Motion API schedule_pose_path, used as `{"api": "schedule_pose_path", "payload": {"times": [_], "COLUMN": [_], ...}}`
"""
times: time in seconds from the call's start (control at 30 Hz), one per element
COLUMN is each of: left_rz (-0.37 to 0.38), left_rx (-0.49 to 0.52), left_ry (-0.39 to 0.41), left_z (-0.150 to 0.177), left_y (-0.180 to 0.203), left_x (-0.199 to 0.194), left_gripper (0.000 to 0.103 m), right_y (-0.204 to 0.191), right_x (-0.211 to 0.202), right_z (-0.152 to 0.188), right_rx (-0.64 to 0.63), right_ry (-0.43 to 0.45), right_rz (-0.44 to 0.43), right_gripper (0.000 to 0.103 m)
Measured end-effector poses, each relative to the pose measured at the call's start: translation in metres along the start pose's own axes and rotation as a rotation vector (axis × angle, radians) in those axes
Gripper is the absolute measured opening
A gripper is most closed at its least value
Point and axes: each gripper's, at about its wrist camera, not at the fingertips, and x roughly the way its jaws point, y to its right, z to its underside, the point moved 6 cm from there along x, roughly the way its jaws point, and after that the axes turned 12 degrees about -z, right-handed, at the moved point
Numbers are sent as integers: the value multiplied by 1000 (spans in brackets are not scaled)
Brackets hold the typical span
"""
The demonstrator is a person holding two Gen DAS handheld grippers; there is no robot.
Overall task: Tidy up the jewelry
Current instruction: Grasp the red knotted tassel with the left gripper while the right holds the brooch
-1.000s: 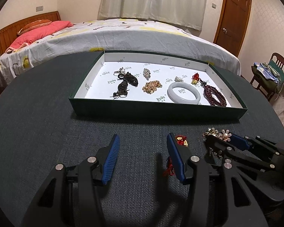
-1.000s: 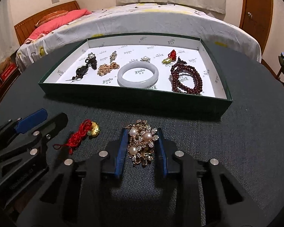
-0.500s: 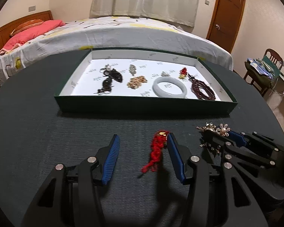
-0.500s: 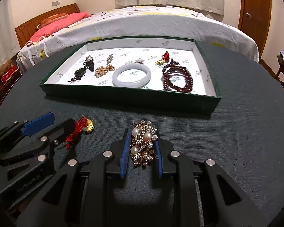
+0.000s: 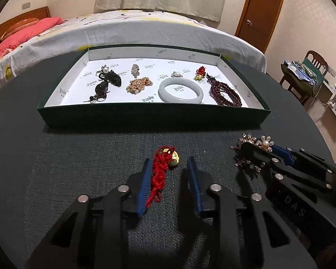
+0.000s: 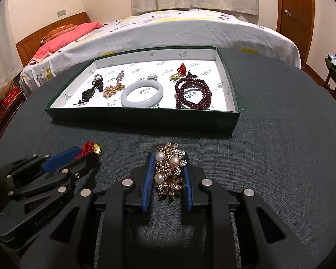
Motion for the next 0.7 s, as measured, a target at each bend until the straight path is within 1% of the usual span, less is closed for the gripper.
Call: {"api": "schedule_pose_path", "payload": {"times": [0.13,0.27,0.33,0.7], "left_rz": [14,21,25,27], "left_rx": [-15,-20,-23,-8], "left_ry": [-3,-5,-8,1], "left_z": [1,3,3,2], "left_y": [-3,-5,-6,-4], "left_x": [-1,-1,0,-2], "left_gripper": [24,22,13,10], "right_y": [0,0,0,-2], "right_x": [0,0,1,0], "right_z": [0,0,0,1], "right_rx": [3,4,5,2], "right_ry": [0,0,-1,5], "right_rz": [-4,-7,-8,-6], "right_gripper": [23,23,23,23]}}
